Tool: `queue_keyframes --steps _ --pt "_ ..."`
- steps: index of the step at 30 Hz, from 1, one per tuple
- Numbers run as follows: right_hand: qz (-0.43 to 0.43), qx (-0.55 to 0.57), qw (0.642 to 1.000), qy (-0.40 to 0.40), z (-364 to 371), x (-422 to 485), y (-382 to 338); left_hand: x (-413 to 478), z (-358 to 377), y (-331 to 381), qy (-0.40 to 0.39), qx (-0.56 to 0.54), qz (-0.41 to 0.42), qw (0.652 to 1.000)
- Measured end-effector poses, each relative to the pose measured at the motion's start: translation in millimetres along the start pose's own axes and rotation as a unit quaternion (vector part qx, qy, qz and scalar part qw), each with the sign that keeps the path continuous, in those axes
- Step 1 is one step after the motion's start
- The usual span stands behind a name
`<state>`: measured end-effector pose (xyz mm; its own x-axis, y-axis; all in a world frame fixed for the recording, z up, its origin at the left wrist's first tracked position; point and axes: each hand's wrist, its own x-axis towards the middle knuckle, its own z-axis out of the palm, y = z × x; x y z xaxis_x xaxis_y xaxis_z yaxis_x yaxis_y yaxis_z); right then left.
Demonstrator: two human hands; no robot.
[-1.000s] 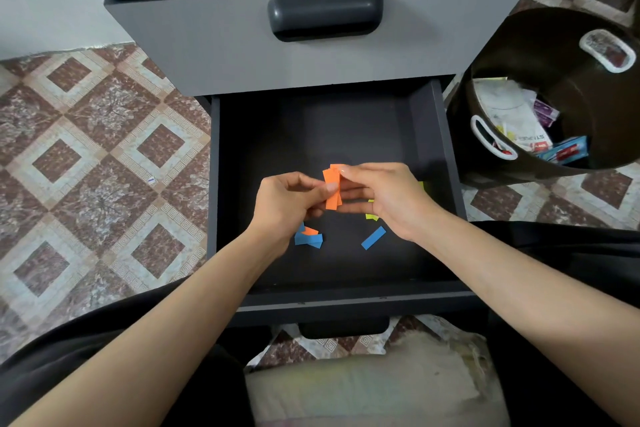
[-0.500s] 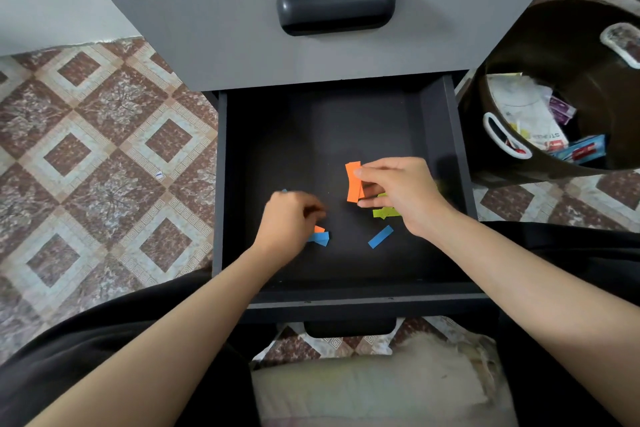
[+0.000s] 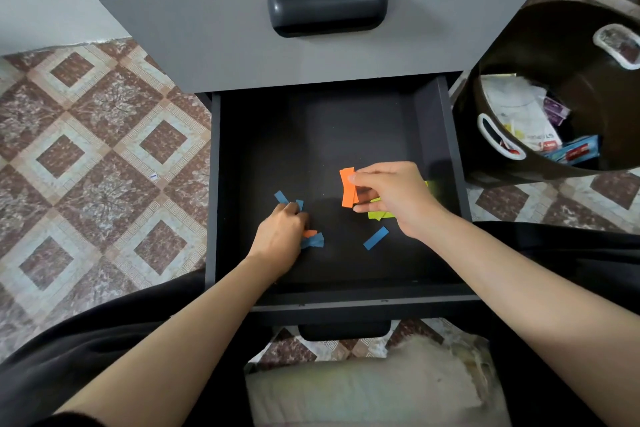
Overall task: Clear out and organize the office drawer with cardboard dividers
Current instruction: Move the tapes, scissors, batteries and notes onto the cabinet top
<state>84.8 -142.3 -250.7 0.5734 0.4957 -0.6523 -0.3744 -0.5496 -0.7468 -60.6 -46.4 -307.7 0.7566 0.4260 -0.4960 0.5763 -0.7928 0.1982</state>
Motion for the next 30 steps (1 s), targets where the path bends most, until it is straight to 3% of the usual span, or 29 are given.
queue_keyframes --steps 19,30 --pt "-0.001 -0.049 0.999 -0.001 4 2 4 -3 -3 13 -0.026 -0.015 -0.115 0.993" --pt "-0.002 -0.048 0.999 -0.008 3 1 3 -2 1 21 -0.031 -0.022 -0.132 0.991"
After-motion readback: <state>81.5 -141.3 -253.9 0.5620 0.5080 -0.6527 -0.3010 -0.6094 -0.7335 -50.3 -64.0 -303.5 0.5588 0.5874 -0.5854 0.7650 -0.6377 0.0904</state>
